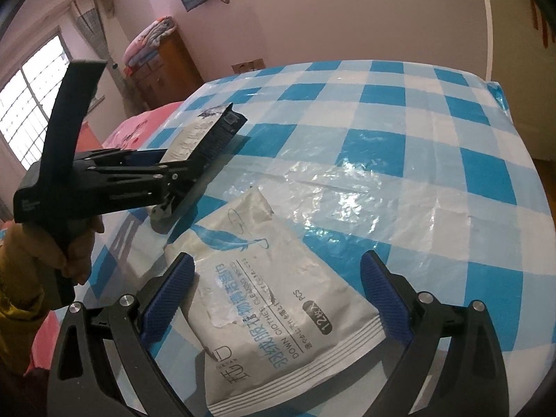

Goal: Collect trash
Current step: 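Hold the carton in the left gripper while the right gripper grasps the white wet-wipe pouch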

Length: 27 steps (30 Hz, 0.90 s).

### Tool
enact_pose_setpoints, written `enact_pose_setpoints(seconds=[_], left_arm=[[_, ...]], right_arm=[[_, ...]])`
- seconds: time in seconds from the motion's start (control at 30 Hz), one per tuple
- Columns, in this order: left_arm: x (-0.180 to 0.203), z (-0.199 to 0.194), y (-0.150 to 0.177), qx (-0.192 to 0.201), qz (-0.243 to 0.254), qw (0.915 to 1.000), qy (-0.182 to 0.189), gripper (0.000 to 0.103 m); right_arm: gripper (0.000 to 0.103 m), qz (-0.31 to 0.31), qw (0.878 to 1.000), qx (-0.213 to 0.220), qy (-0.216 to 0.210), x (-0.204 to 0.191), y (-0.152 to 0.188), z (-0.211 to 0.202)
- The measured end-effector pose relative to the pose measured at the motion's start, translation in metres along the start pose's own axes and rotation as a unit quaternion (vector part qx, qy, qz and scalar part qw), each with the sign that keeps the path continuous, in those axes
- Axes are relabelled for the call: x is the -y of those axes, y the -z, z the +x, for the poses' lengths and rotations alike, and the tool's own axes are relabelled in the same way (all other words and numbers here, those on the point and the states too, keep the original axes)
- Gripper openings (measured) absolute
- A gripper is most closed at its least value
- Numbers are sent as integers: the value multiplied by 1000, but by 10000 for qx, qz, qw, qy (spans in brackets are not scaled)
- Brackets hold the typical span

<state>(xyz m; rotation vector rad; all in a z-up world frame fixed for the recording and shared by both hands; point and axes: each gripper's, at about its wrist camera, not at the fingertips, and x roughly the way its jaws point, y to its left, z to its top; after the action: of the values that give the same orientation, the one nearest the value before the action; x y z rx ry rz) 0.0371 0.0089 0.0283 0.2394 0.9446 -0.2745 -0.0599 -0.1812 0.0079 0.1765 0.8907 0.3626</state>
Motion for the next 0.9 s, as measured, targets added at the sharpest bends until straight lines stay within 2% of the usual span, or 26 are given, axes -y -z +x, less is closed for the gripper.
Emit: enact_pose_setpoints(seconds=[0.13, 0.23, 0.3, 0.47, 0.63, 0.77, 0.9], left_arm=[[-4, -7, 10, 22, -128, 9999, 35, 60], [-8, -12, 18, 23, -244, 9997, 73, 60], [-12, -16, 23, 16, -343, 9994, 82, 60], [-19, -24, 34, 28, -458, 9989, 132, 60], [-22, -31, 46, 36, -489, 9987, 169, 60], [-22, -37, 55, 42, -486, 9986, 226, 60], [-19, -41, 62, 73, -398, 9990, 211, 60]], right_arm=[[95, -32, 10000, -32, -31, -3, 2, -1], [95, -180, 9997, 157, 83, -6, 2, -8], [95, -284, 9994, 188, 15, -11, 2, -11], [96, -647, 9978, 111, 90, -23, 6, -7], [97, -665, 9978, 45, 58, -23, 7, -6], [97, -587, 9980, -191, -166, -22, 10, -1], [97, -788, 9964, -304, -37, -34, 13, 3]])
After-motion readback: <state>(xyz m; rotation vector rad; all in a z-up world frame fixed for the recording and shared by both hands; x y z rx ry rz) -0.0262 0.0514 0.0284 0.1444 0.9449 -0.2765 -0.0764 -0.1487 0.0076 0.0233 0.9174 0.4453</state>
